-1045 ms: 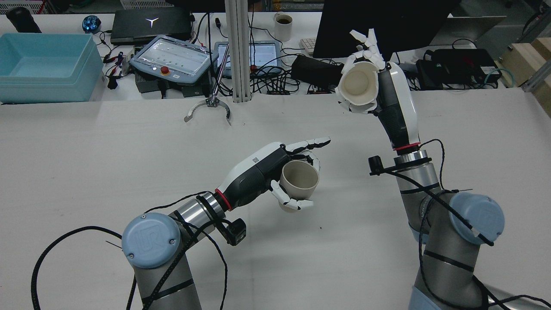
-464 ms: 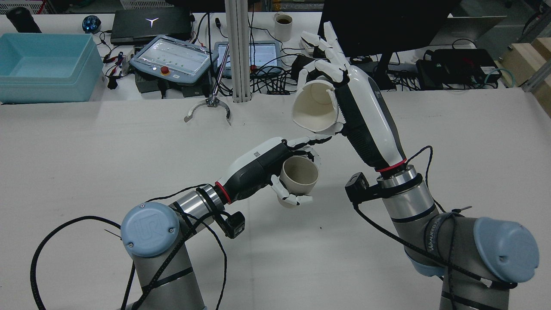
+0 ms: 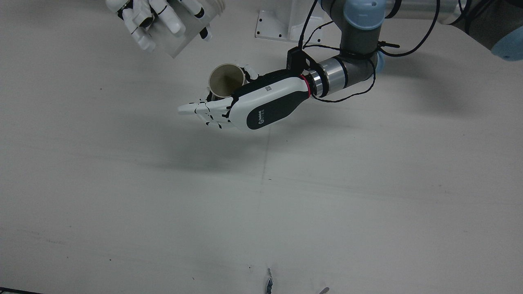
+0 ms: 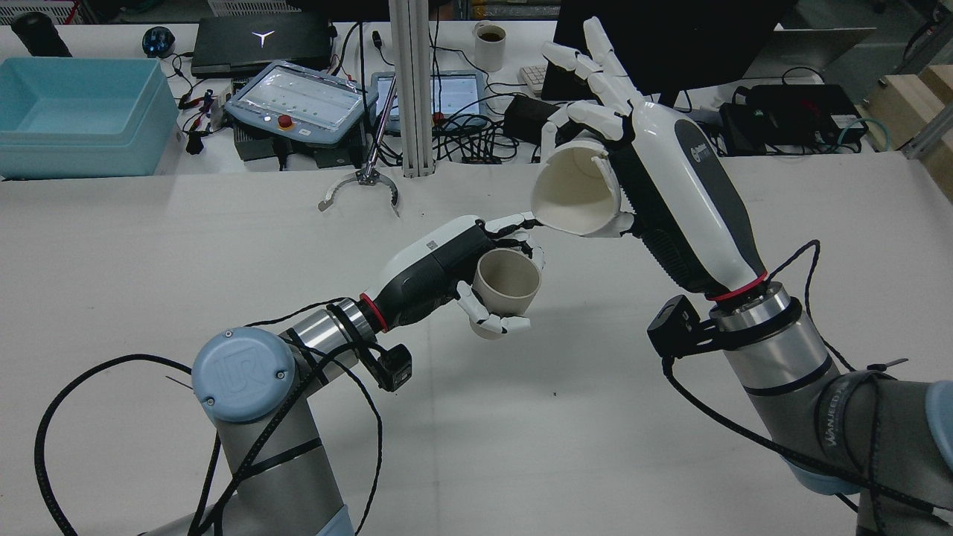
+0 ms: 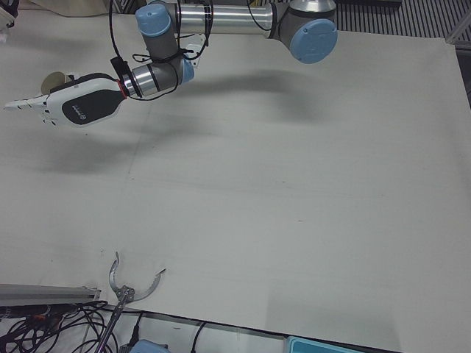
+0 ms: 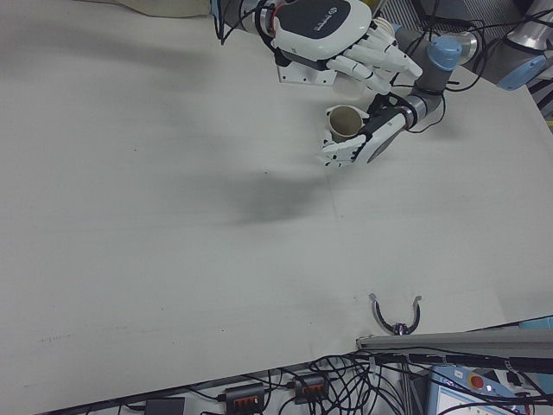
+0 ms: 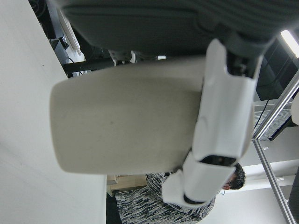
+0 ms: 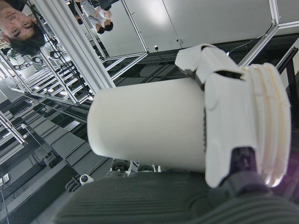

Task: Pour water
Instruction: 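Tilt the white paper cup with the right hand over the beige cup, then withdraw the left hand holding the beige cup away from the right hand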

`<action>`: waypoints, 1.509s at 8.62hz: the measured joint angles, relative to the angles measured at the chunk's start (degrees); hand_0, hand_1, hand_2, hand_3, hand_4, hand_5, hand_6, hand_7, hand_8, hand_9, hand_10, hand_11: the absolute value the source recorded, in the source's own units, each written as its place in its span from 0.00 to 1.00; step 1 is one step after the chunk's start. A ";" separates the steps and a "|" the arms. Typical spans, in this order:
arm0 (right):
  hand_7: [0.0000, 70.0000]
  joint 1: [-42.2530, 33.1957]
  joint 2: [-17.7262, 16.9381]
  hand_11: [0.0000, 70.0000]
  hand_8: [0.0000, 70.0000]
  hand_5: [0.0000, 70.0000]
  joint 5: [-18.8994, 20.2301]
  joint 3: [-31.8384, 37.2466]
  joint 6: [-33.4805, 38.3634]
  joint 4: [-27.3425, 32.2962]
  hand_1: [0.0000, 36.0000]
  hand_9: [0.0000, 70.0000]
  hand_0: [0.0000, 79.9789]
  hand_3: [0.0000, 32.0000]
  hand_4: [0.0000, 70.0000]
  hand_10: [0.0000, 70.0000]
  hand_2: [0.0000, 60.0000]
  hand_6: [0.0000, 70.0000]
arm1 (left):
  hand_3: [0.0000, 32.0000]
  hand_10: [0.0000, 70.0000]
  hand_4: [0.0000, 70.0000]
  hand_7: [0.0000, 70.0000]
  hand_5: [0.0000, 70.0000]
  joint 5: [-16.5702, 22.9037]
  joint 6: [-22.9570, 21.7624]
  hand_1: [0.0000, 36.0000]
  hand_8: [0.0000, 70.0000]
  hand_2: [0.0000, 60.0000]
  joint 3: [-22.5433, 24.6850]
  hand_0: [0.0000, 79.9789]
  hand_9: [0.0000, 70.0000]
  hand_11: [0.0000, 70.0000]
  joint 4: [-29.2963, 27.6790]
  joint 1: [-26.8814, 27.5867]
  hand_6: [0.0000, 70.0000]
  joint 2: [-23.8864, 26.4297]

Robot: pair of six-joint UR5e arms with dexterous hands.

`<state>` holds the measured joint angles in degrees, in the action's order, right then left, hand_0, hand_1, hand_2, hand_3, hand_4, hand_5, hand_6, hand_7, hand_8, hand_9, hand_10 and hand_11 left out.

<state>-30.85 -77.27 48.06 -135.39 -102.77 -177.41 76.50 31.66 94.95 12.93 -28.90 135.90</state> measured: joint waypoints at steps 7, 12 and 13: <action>0.26 -4.64 -1.54 0.22 0.03 0.79 -0.04 -0.79 -0.33 -9.65 0.79 0.07 0.74 0.00 0.72 0.14 0.60 0.19 | 0.00 0.24 0.28 1.00 0.08 1.78 -0.10 1.00 0.70 1.00 0.64 1.00 0.94 0.42 0.08 -2.00 0.70 0.01; 0.21 -7.09 -1.70 0.20 0.02 0.62 -1.07 1.25 8.41 -10.59 0.68 0.04 0.69 0.00 0.76 0.12 0.60 0.16 | 0.00 0.24 0.27 1.00 0.08 1.73 -5.22 1.00 0.71 1.00 0.31 1.00 0.94 0.42 -5.21 -11.76 0.72 -15.90; 0.19 -8.49 -1.90 0.20 0.02 0.59 -1.14 1.95 13.24 -10.63 0.67 0.02 0.68 0.00 0.70 0.13 0.57 0.15 | 0.00 0.24 0.28 1.00 0.08 1.73 -6.67 1.00 0.71 1.00 0.15 1.00 0.95 0.42 -7.31 -15.47 0.72 -20.84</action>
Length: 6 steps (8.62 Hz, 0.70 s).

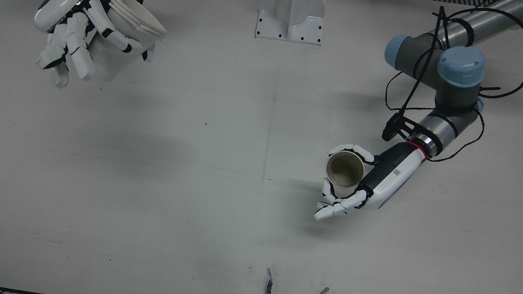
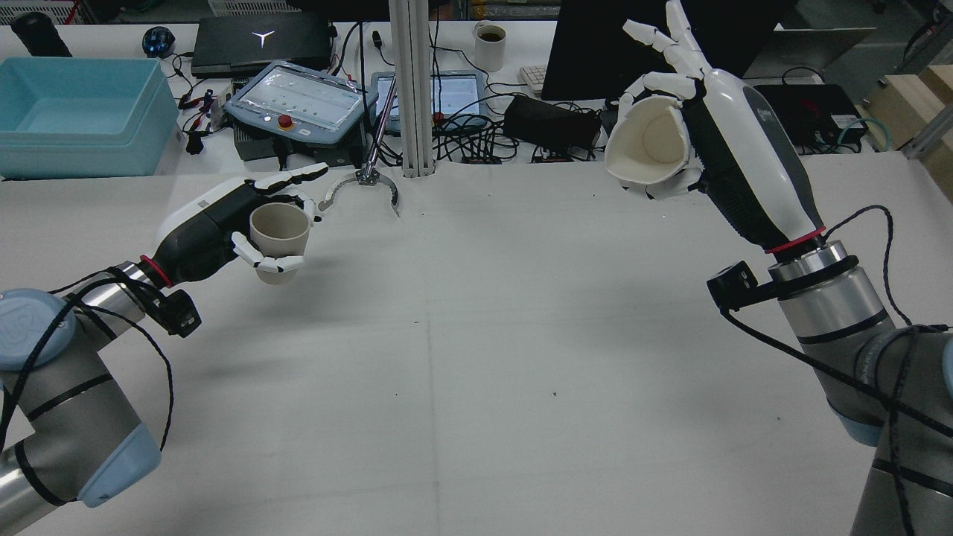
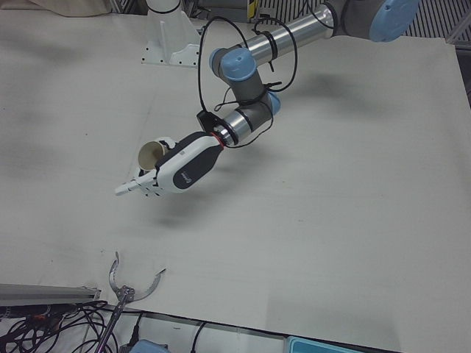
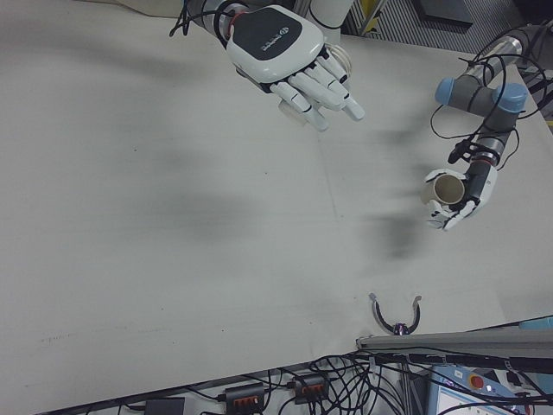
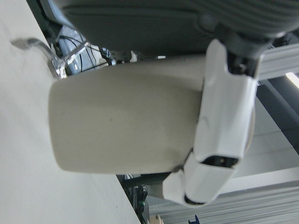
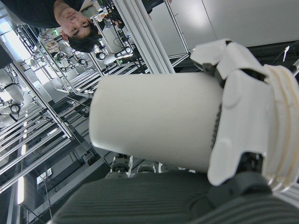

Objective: Pour water

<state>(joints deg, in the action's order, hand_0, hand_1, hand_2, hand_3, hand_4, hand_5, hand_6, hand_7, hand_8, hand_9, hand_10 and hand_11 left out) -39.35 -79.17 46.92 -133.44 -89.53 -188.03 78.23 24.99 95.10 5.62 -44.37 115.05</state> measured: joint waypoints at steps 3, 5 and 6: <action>0.16 -3.03 -3.90 0.19 0.01 0.60 -3.41 1.80 15.82 -0.02 0.67 0.01 0.68 0.00 0.57 0.11 0.52 0.13 | 0.00 0.24 0.25 1.00 0.08 -0.08 -2.32 1.00 0.70 1.00 -4.20 1.00 0.94 0.42 -9.71 -9.53 0.69 -13.79; 0.14 -4.34 -5.28 0.18 0.01 0.58 -5.21 6.98 29.42 -0.04 0.69 0.01 0.69 0.00 0.51 0.11 0.51 0.12 | 0.00 0.25 0.27 1.00 0.07 -1.09 -3.40 1.00 0.70 1.00 -9.36 1.00 0.95 0.42 -17.82 -15.54 0.67 -20.83; 0.14 -5.21 -5.57 0.18 0.01 0.58 -5.17 9.33 34.49 -0.08 0.69 0.01 0.69 0.00 0.50 0.11 0.50 0.12 | 0.00 0.25 0.27 1.00 0.07 -4.18 -3.63 1.00 0.71 1.00 -12.55 1.00 0.95 0.43 -23.34 -17.36 0.67 -23.71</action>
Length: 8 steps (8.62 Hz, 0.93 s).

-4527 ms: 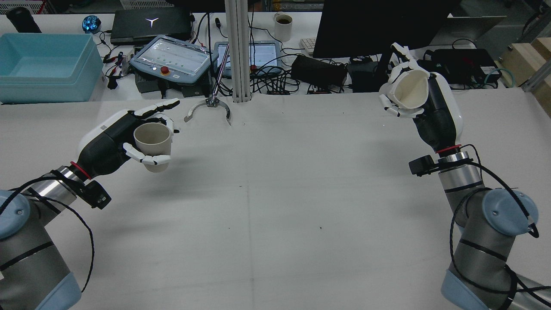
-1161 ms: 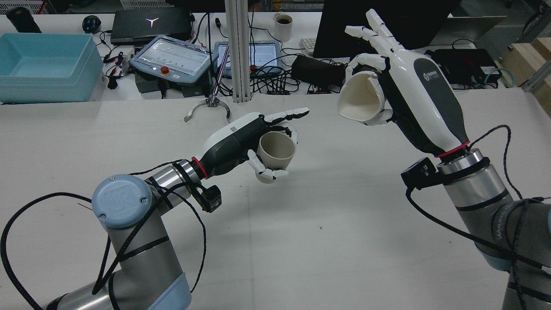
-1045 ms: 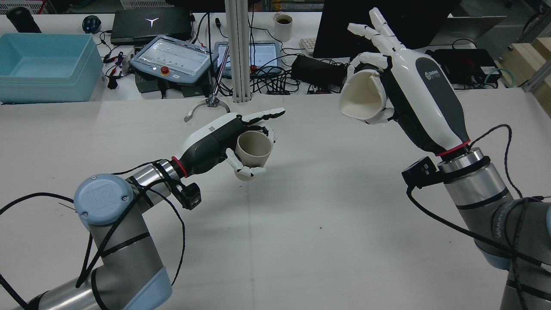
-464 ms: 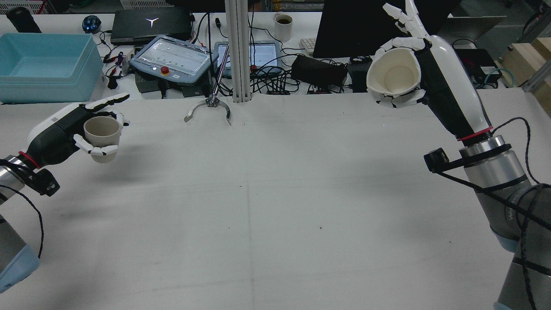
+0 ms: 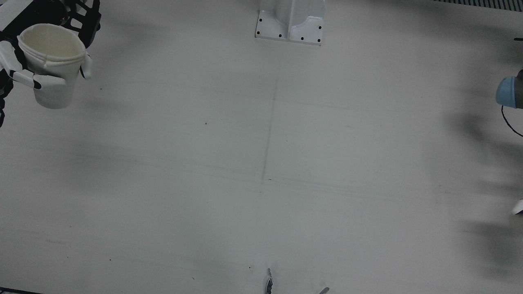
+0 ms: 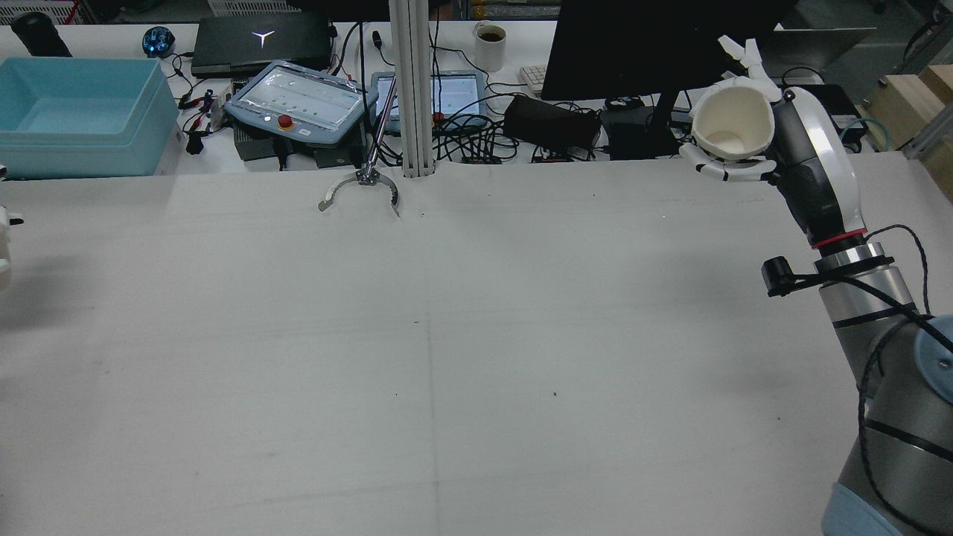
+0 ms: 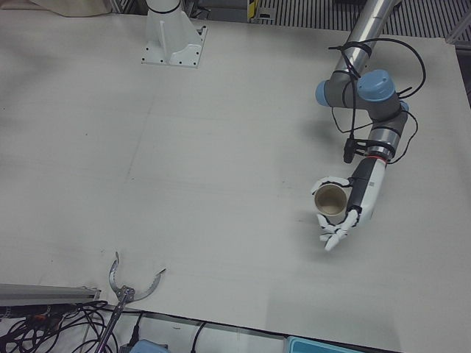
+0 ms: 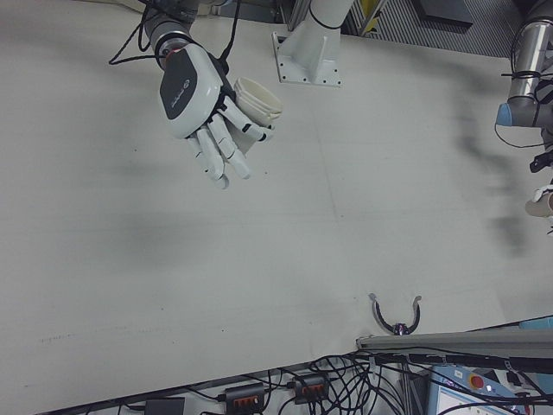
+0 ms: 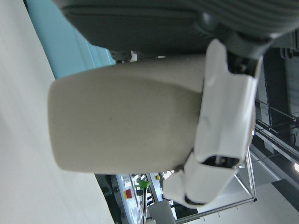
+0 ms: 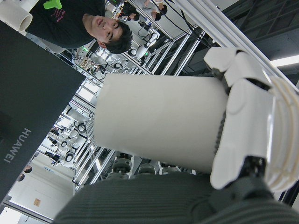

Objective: Pour water

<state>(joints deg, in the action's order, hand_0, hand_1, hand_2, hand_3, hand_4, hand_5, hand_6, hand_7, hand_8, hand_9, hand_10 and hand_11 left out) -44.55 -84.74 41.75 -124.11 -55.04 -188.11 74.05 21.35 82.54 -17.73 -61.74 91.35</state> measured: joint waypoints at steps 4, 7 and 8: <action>0.13 -2.79 -2.82 0.17 0.01 0.58 0.72 1.95 6.43 -0.14 0.70 0.01 0.70 0.00 0.46 0.10 0.47 0.11 | 0.00 0.24 0.17 1.00 0.03 -11.08 0.27 1.00 0.71 1.00 -13.51 0.77 0.97 0.40 -19.24 -1.25 0.60 -4.64; 0.13 -3.44 -3.75 0.17 0.01 0.57 2.21 1.70 6.76 -0.15 0.71 0.00 0.70 0.00 0.44 0.09 0.46 0.11 | 0.00 0.24 0.14 1.00 0.01 -12.17 1.19 1.00 0.71 1.00 -20.54 0.71 0.98 0.39 -24.38 1.24 0.59 -4.65; 0.13 -3.90 -3.79 0.17 0.01 0.57 2.98 1.61 6.77 -0.15 0.71 0.00 0.70 0.00 0.44 0.09 0.46 0.11 | 0.00 0.23 0.15 1.00 0.01 -12.41 1.63 1.00 0.71 1.00 -21.71 0.72 0.99 0.39 -24.99 3.14 0.57 -4.34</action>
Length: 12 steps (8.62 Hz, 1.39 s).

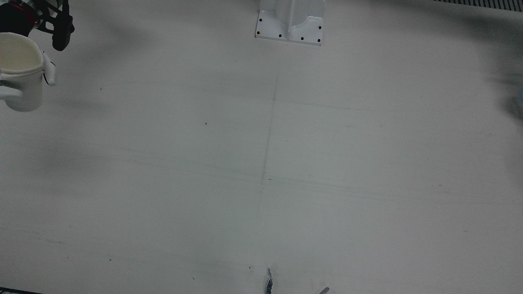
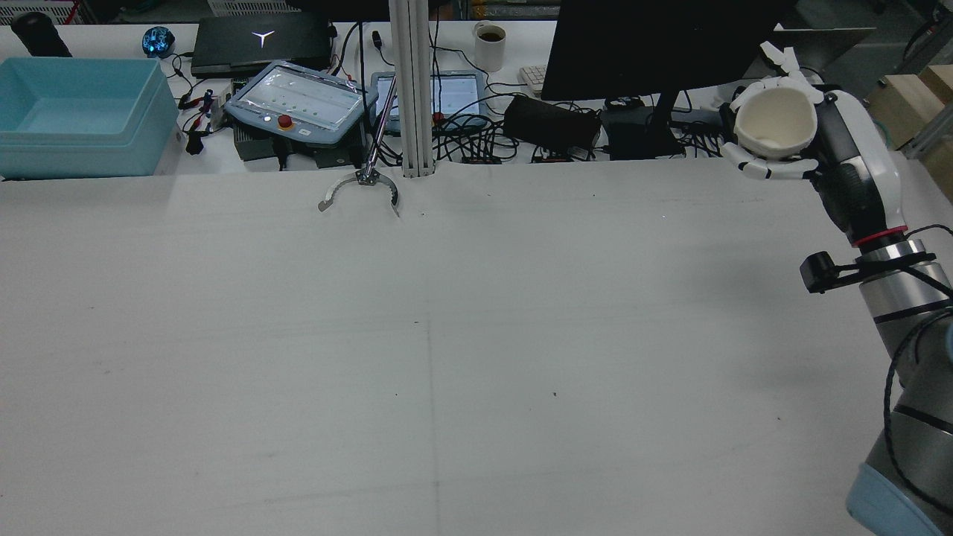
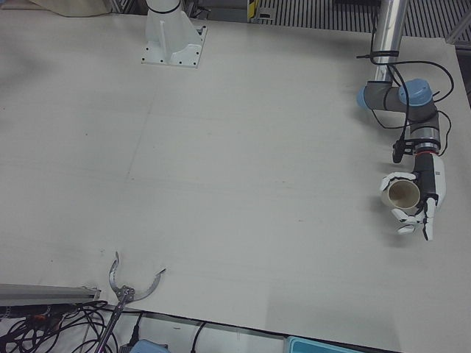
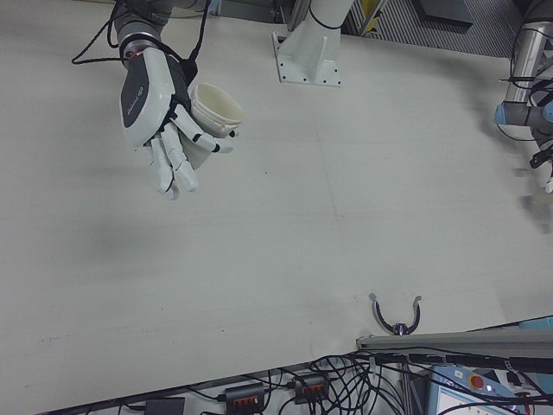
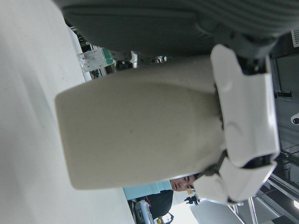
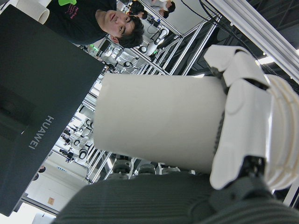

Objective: Pour water

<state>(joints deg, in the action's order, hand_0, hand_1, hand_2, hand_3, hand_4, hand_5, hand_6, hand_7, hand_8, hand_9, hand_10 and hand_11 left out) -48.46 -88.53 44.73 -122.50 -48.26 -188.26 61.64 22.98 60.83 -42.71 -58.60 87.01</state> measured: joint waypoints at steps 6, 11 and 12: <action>0.13 -0.88 -0.14 0.17 0.01 0.57 0.79 -0.09 0.01 0.00 0.69 0.01 0.69 0.00 0.42 0.09 0.45 0.11 | 0.00 0.17 0.09 0.88 0.00 -10.83 0.69 1.00 0.46 1.00 -2.08 0.78 0.70 0.30 -3.89 7.71 0.26 0.32; 0.14 -0.96 -0.83 0.17 0.01 0.57 0.79 0.00 0.01 0.00 0.69 0.01 0.69 0.00 0.40 0.09 0.44 0.11 | 0.00 0.14 0.08 0.71 0.00 -14.39 0.66 1.00 0.35 1.00 -2.12 0.92 0.52 0.26 -5.35 11.00 0.19 -0.03; 0.14 -0.97 -0.88 0.16 0.01 0.57 0.79 -0.02 0.01 0.00 0.69 0.01 0.69 0.00 0.40 0.09 0.44 0.11 | 0.00 0.14 0.08 0.69 0.00 -14.42 0.56 1.00 0.33 1.00 -2.12 0.93 0.50 0.26 -5.59 11.02 0.19 -0.09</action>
<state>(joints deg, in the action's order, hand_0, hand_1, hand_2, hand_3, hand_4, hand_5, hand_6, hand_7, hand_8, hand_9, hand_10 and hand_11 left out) -49.43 -89.41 45.53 -122.51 -48.25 -188.26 47.22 23.54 58.71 -48.30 -47.58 86.91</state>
